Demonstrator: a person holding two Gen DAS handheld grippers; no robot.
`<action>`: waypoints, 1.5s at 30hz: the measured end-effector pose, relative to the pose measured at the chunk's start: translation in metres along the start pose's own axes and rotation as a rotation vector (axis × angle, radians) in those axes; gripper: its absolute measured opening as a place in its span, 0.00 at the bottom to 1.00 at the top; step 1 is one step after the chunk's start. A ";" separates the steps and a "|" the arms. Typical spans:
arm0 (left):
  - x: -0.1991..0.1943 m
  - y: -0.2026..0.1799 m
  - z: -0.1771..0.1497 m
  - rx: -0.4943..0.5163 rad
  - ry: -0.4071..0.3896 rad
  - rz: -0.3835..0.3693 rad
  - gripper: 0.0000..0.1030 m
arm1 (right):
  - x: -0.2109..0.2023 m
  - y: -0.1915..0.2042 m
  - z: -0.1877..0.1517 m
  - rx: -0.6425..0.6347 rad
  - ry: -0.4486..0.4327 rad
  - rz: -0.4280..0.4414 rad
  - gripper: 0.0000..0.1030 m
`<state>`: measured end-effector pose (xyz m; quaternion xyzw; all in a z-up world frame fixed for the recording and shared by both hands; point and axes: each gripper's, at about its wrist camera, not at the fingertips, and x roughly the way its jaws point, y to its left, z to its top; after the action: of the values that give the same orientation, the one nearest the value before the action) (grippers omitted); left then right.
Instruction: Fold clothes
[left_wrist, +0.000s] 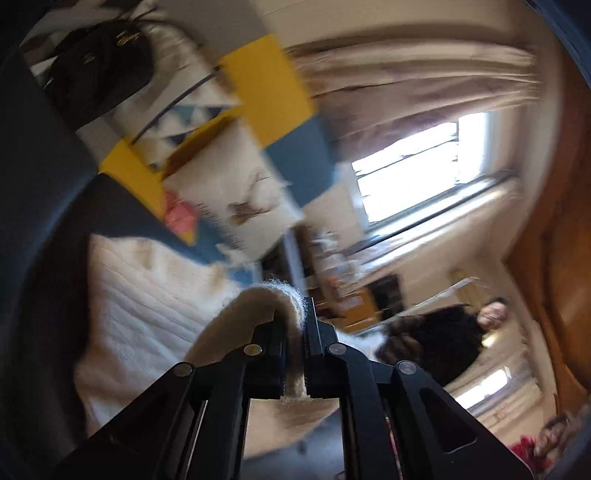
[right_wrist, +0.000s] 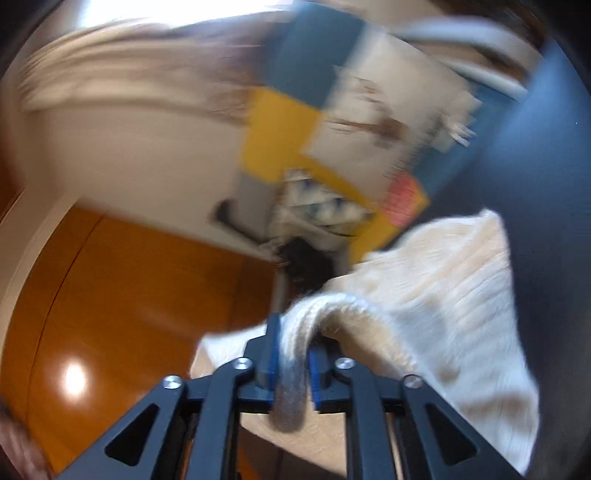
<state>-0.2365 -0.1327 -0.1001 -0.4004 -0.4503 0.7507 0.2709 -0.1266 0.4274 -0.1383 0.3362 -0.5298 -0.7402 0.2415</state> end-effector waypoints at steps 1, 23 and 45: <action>0.012 0.013 0.007 -0.030 0.016 0.040 0.07 | 0.015 -0.018 0.009 0.054 0.021 -0.033 0.30; -0.061 0.083 -0.057 -0.065 0.068 0.289 0.25 | -0.021 -0.021 -0.057 -0.245 0.315 -0.498 0.43; -0.046 0.063 -0.075 0.309 0.339 0.203 0.42 | -0.004 -0.035 -0.081 -0.251 0.443 -0.400 0.46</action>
<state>-0.1515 -0.1620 -0.1607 -0.5177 -0.2359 0.7561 0.3235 -0.0630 0.3914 -0.1878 0.5542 -0.2923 -0.7414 0.2402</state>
